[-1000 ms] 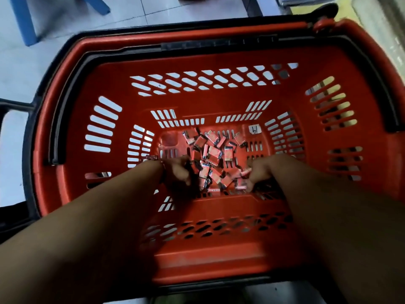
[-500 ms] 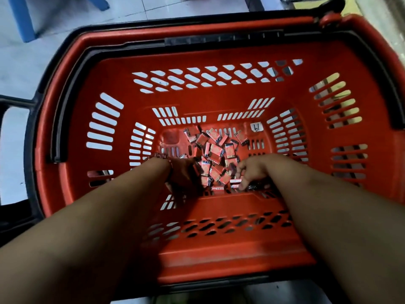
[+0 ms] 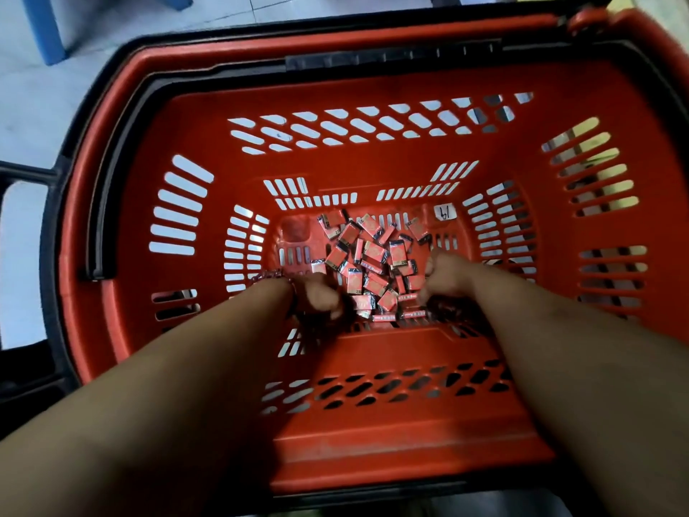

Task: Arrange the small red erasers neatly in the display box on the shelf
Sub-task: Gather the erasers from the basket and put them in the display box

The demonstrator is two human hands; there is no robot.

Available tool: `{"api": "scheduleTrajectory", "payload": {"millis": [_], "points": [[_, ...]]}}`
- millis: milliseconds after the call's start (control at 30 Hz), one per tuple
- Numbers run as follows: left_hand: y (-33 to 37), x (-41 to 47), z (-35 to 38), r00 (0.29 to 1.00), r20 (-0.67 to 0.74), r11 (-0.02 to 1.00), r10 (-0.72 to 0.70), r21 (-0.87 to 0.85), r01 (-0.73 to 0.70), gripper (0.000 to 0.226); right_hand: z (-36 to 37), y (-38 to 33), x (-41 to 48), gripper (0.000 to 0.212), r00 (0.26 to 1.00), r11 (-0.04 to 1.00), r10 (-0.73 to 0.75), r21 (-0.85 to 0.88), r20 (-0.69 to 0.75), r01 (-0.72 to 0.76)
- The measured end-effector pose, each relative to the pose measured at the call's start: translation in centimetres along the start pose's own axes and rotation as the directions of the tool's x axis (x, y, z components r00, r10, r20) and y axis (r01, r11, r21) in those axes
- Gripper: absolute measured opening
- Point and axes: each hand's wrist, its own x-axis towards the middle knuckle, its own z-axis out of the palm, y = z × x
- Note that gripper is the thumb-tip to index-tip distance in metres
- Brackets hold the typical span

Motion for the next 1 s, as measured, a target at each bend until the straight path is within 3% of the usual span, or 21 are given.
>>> {"api": "scheduleTrajectory", "payload": {"millis": [100,200,300,367,500,600,667,833,900,1000], "points": [[0.8,0.1,0.3,0.997,-0.074,0.997,-0.03,-0.072,0.025,0.004,0.0,-0.3,-0.4,0.082,0.999,1.0,-0.021,0.012,0.026,0.021],[1.3,0.7,0.9,0.991,-0.111,0.985,-0.076,-0.16,0.058,0.02,0.2,-0.6,-0.2,0.074,0.995,0.997,-0.038,-0.057,0.088,0.043],[1.6,0.9,1.4,0.991,-0.118,0.993,-0.058,-0.106,0.046,0.02,0.1,-1.0,-0.2,0.071,0.987,0.99,-0.034,-0.128,0.16,0.055],[2.1,0.5,1.5,0.992,-0.116,0.999,-0.041,-0.033,0.038,0.005,0.2,-1.2,-0.3,0.072,0.983,0.982,-0.042,-0.171,0.179,0.073],[2.9,-0.2,1.4,0.997,-0.073,0.998,-0.019,0.053,0.023,0.023,0.3,-1.7,-0.6,0.087,0.976,0.961,-0.057,-0.253,0.209,0.11],[4.2,-0.3,2.2,0.995,-0.093,0.999,0.03,-0.02,-0.032,0.024,1.0,-2.3,-0.7,0.073,0.963,0.93,-0.08,-0.329,0.259,0.166],[4.7,0.1,2.6,0.995,-0.091,0.996,0.027,-0.083,-0.035,0.037,1.4,-2.8,-0.8,0.071,0.954,0.916,-0.072,-0.36,0.29,0.179],[4.1,-0.6,1.5,0.999,0.033,0.974,-0.013,-0.227,0.02,0.06,0.9,-2.9,-0.9,0.059,0.908,0.95,-0.03,-0.272,0.418,0.156],[4.1,-0.6,1.5,0.998,0.059,0.972,0.015,-0.233,-0.001,0.073,0.9,-2.9,-1.1,0.072,0.897,0.961,-0.017,-0.239,0.442,0.136],[3.9,-0.2,1.6,0.998,0.053,0.969,0.018,-0.245,-0.005,0.064,1.4,-3.0,-1.0,0.103,0.919,0.954,-0.053,-0.252,0.391,0.162]]}}
